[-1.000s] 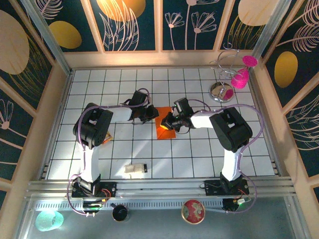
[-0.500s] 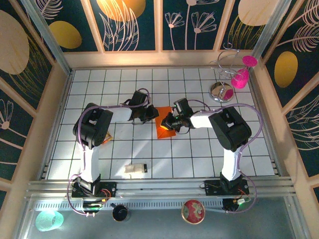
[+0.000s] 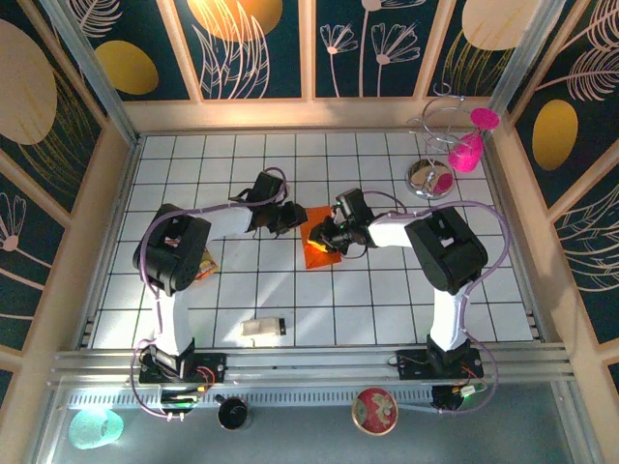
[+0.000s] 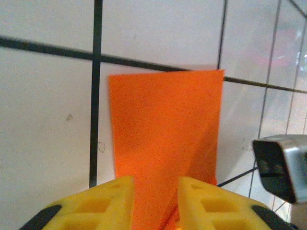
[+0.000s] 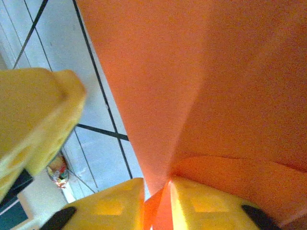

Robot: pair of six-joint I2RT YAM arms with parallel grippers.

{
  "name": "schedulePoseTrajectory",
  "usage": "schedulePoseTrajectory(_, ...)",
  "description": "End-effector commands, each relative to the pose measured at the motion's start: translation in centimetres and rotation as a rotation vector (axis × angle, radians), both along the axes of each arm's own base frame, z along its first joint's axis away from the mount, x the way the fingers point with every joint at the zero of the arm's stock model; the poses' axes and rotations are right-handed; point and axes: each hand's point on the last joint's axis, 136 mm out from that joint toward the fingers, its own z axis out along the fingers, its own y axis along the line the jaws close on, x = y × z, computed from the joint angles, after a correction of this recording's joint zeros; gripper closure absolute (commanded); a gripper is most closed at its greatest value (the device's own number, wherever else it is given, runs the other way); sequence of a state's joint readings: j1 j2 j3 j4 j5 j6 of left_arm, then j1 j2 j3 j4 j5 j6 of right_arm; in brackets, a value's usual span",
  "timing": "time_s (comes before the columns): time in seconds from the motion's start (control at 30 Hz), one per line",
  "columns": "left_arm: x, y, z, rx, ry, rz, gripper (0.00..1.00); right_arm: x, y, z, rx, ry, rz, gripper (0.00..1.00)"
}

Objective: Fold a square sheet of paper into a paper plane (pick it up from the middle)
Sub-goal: Fold the triangle a second time at the center of the table.

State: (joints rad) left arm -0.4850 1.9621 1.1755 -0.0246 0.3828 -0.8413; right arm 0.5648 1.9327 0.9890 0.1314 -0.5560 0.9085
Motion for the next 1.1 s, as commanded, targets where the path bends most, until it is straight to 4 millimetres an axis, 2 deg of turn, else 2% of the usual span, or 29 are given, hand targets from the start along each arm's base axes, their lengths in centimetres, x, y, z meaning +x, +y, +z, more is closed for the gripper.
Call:
schedulePoseTrajectory(0.0, 1.3, 1.8, 3.2, 0.005, -0.062, 0.081, 0.62, -0.4, -0.5, -1.3, -0.056, 0.022, -0.005, 0.71)
schedulePoseTrajectory(0.17, 1.1, 2.8, 4.6, -0.027, -0.078, 0.124, 0.56, -0.4, -0.5, -1.1, -0.052, 0.014, -0.001, 0.62)
schedulePoseTrajectory(0.3, 0.3, 2.6, 4.6, -0.054, -0.063, 0.119, 0.56, -0.5, -0.6, -1.1, -0.055, 0.012, 0.001, 0.60)
schedulePoseTrajectory(0.53, -1.4, 2.8, 4.0, -0.077, -0.028, 0.114, 0.67, -0.6, -1.1, -1.5, -0.079, 0.007, 0.001, 0.61)
schedulePoseTrajectory(0.73, -2.9, 1.8, 3.0, -0.094, 0.009, 0.093, 0.77, -0.9, -1.4, -2.3, -0.101, 0.023, 0.001, 0.71)
schedulePoseTrajectory(0.9, -3.8, 0.2, 2.2, -0.094, 0.029, 0.051, 0.86, -1.2, -1.9, -3.1, -0.140, 0.041, 0.000, 0.87)
schedulePoseTrajectory(1.07, -4.4, -1.0, 1.2, -0.087, 0.050, 0.021, 0.95, -1.3, -2.0, -3.3, -0.148, 0.046, 0.000, 0.99)
